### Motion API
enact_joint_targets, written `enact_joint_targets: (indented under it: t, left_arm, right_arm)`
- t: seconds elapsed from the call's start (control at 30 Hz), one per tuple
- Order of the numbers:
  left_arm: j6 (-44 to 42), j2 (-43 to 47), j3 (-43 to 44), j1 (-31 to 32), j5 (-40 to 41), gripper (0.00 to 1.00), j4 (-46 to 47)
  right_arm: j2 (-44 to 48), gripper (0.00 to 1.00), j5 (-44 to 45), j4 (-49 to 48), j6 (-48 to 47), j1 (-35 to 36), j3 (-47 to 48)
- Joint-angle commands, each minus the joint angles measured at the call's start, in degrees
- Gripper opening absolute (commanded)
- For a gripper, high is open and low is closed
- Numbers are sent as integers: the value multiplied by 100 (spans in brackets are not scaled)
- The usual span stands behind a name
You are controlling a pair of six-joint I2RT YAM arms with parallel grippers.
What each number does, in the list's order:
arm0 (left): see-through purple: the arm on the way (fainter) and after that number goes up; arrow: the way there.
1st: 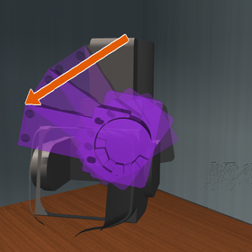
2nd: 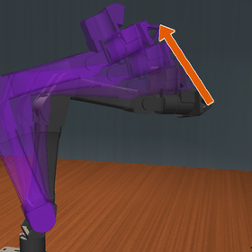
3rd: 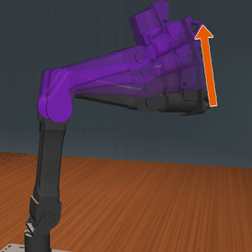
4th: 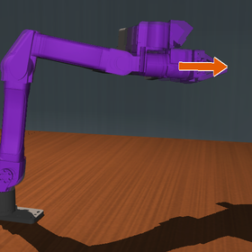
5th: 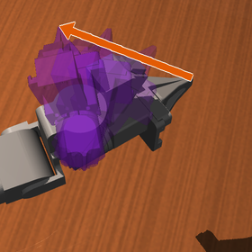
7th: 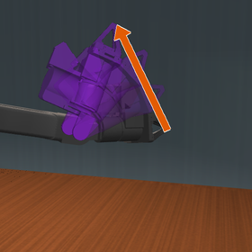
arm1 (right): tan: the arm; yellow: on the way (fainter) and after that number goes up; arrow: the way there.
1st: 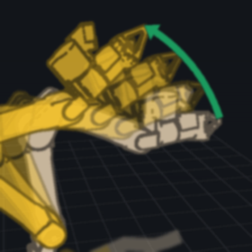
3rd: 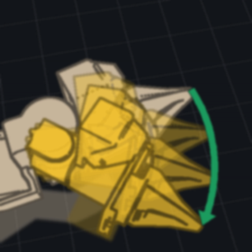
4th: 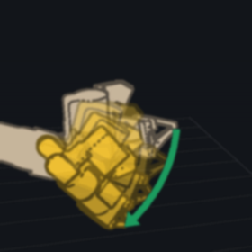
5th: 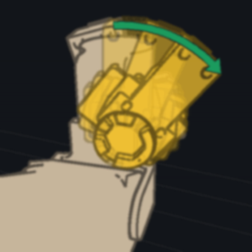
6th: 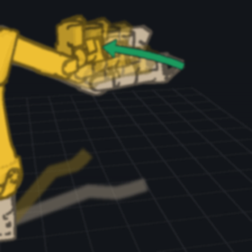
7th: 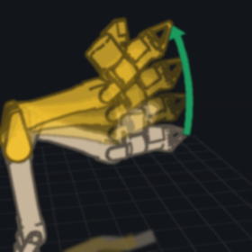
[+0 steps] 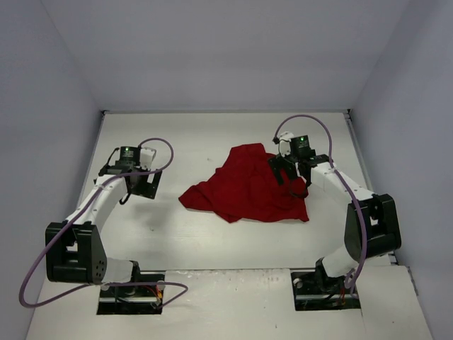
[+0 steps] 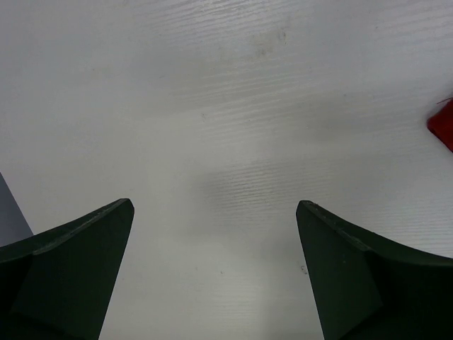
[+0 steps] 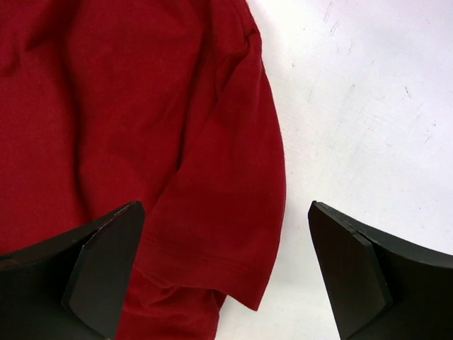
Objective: Fold and stack the t-shirts
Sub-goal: Flatten out the tshirt
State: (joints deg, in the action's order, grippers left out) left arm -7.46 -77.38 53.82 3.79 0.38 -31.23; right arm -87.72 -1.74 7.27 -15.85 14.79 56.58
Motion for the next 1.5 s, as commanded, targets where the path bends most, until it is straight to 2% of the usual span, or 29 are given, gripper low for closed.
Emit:
enact_joint_targets:
  t: [0.0,0.23,0.43,0.6,0.8,0.93,1.17,1.37,1.47]
  left_arm:
    - [-235,265,165,25,-33,97,167]
    - [-367,-295,1299,264,-38,97,-76]
    - [-431,-923,2163,1259,49,97,-190]
    - [-232,-1838,3034,2007,-38,97,-243]
    - [292,-2752,3958,2266,-740,97,-311]
    - [480,-3256,4478,2270,-1035,97,-288]
    - [531,-3604,4743,2266,-1055,97,-280]
    - [448,-3652,4767,2241,-942,97,-177]
    - [474,-3712,4841,2240,-1040,97,-120]
  right_arm:
    - [265,100,155,-148,106,67,298]
    - [340,100,157,-103,73,68,477]
    - [-246,99,-21,-103,198,68,952]
    - [-829,92,-430,-103,509,63,1375]
    - [-1623,81,-529,-112,564,59,1790]
    - [-2078,70,-538,-120,544,15,2050]
    - [-2464,41,-736,-103,211,-187,1968]
    - [-1969,1,-879,172,-689,-112,1237]
    - [-1524,0,-915,460,-1180,-35,840]
